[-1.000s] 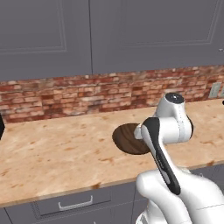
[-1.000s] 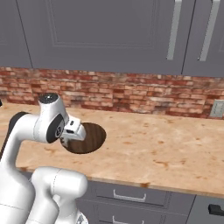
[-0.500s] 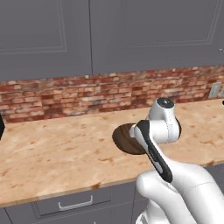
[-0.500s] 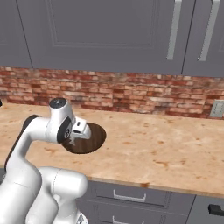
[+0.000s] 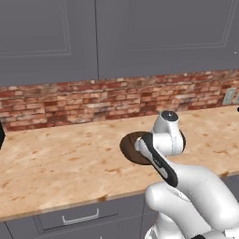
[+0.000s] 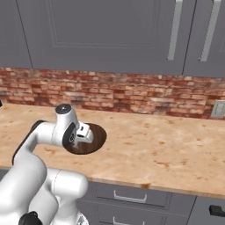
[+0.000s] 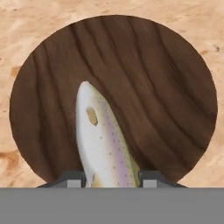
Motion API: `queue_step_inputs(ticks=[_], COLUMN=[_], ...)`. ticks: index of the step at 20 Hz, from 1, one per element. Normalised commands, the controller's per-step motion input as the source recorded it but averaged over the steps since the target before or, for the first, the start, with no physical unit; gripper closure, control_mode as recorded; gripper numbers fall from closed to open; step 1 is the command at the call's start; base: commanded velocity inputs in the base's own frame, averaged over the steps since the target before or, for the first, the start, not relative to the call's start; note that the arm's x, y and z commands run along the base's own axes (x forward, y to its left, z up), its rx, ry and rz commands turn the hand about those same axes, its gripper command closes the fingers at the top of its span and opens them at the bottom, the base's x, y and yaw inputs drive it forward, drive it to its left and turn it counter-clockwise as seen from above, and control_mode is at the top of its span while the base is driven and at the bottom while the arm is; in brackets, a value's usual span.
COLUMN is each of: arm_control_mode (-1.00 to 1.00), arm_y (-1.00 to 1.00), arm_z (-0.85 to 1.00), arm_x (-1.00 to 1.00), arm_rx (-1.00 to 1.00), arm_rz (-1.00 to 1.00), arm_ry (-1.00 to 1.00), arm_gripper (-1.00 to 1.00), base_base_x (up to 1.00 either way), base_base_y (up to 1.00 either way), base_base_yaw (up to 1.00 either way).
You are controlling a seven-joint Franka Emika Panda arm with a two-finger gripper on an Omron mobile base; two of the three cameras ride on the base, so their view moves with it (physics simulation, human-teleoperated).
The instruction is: Take the tangerine, fish, and bell pepper from the freezer and place them in the bowl on the counter.
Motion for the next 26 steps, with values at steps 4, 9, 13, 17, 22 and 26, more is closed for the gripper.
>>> queue_step_inputs(ticks=[4,9,13,17,22,26], arm_control_mode=[-1.0,-1.0,-1.0,-1.0,-1.0,-1.0], arm_y=[0.0,0.0,0.0,0.0,0.0,0.0], arm_z=[-0.26,-0.19,0.0,0.0,0.12,0.24], arm_x=[0.12,0.11,0.09,0.0,0.0,-0.09], arm_rx=[0.0,0.0,0.0,0.0,0.0,0.0], arm_rz=[0.0,0.0,0.0,0.0,0.0,0.0], arm_ry=[0.0,0.0,0.0,0.0,0.0,0.0], arm_gripper=[1.0,-1.0,-1.0,-1.0,-1.0,-1.0], base_base_x=[0.0,0.0,0.0,0.0,0.0,0.0], base_base_y=[0.0,0.0,0.0,0.0,0.0,0.0], base_base_yaw=[0.0,0.0,0.0,0.0,0.0,0.0])
